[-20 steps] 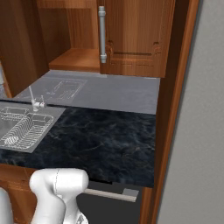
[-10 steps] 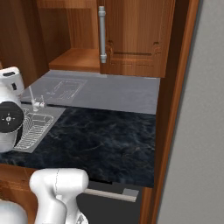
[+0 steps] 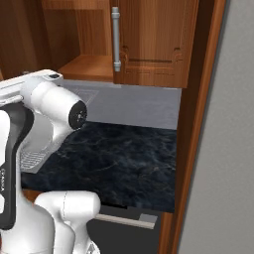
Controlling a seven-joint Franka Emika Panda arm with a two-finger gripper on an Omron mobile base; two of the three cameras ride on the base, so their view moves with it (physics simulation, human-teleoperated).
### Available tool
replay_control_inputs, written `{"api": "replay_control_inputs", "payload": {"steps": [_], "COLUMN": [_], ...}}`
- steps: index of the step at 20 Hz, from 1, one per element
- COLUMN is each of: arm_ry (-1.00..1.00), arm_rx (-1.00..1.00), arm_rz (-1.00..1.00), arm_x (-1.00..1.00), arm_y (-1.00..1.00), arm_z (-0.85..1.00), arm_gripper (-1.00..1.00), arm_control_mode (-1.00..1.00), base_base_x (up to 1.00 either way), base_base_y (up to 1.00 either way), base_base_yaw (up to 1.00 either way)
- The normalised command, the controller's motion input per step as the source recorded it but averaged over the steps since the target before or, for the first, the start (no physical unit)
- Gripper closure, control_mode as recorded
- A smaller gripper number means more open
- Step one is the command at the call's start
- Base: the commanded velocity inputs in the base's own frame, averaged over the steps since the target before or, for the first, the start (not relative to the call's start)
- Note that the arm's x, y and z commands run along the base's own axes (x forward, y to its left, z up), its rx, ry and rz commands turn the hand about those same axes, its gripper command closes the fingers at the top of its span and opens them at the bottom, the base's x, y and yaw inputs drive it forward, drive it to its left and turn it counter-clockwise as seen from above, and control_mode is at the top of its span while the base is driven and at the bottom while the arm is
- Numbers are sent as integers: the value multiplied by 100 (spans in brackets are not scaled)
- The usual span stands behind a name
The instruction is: Get the candle and the beer from the cabinet and move them to the dining counter.
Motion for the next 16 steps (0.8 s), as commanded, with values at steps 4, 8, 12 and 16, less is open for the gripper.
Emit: {"api": "replay_control_inputs", "payload": {"steps": [4,8,12,16], "arm_ry": [0,1,4,6], "arm_rx": [0,0,0,-1], "arm_rz": [32,31,22,1], "arm_x": [79,71,59,24], "arm_y": [4,2,25,69], "arm_z": [-6,-6,-8,-6], "arm_gripper": [-100,-100,-100,-100], "arm_control_mode": [-100,-100,-100,-100], "base_base_x": [0,0,0,0], "base_base_y": [0,0,0,0], "base_base_yaw": [0,0,0,0]}}
